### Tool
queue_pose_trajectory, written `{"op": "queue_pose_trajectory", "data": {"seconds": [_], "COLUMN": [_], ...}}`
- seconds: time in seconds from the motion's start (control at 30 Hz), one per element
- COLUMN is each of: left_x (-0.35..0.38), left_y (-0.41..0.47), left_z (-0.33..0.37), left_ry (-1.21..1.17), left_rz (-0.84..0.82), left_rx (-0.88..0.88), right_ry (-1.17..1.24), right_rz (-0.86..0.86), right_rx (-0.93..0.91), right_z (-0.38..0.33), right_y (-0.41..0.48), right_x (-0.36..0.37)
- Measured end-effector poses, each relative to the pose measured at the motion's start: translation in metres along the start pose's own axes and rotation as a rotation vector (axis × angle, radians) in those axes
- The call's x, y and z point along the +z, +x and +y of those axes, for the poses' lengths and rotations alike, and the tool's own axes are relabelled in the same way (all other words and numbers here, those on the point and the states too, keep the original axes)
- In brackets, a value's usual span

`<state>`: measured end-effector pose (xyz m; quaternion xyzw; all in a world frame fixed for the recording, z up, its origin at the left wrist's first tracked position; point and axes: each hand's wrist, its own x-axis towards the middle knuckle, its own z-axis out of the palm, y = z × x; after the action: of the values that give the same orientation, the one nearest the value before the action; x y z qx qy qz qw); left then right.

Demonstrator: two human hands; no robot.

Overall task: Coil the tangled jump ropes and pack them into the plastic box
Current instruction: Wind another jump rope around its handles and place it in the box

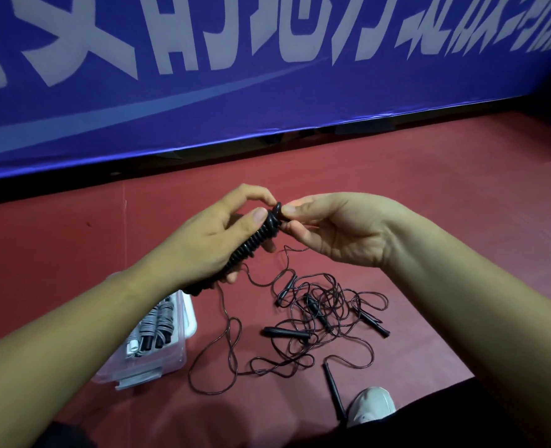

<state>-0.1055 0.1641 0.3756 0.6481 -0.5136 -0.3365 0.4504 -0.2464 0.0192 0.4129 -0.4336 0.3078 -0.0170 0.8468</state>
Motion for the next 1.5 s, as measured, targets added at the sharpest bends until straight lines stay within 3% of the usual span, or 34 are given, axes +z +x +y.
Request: {"op": "queue_pose_trajectory", "data": {"seconds": [0.33,0.7,0.87,0.97,1.17,1.37,1.5], "left_x": [0.002,0.009,0.003,0.001,-0.002,-0.033,-0.086], "left_y": [0.003,0.005,0.007,0.006,0.004,-0.004,-0.019], "left_z": [-0.001,-0.001,0.004,0.004,-0.006,-0.005,-0.018], "left_ry": [-0.103,-0.397,-0.454,-0.474,-0.483,-0.628,-0.441], "left_rz": [0.035,0.052,0.074,0.069,0.072,0.057,-0.053], "left_rx": [0.002,-0.075,-0.052,-0.061,-0.188,-0.254,-0.302], "right_ry": [-0.047,-0.554,-0.624,-0.699,-0.406,-0.304,-0.263], "right_rz": [0.025,0.171,0.225,0.261,0.146,0.088,0.101], "right_rx": [-0.223,-0.639,-0.794,-0.785,-0.682,-0.606,-0.572], "right_z": [0.008,0.014,0.015,0.012,0.038,0.022,0.012], "right_y": [0.001,0.007,0.009,0.013,0.034,0.053,0.083], "right_x": [0.007,0.01,0.015,0.009,0.018,0.031,0.046]}}
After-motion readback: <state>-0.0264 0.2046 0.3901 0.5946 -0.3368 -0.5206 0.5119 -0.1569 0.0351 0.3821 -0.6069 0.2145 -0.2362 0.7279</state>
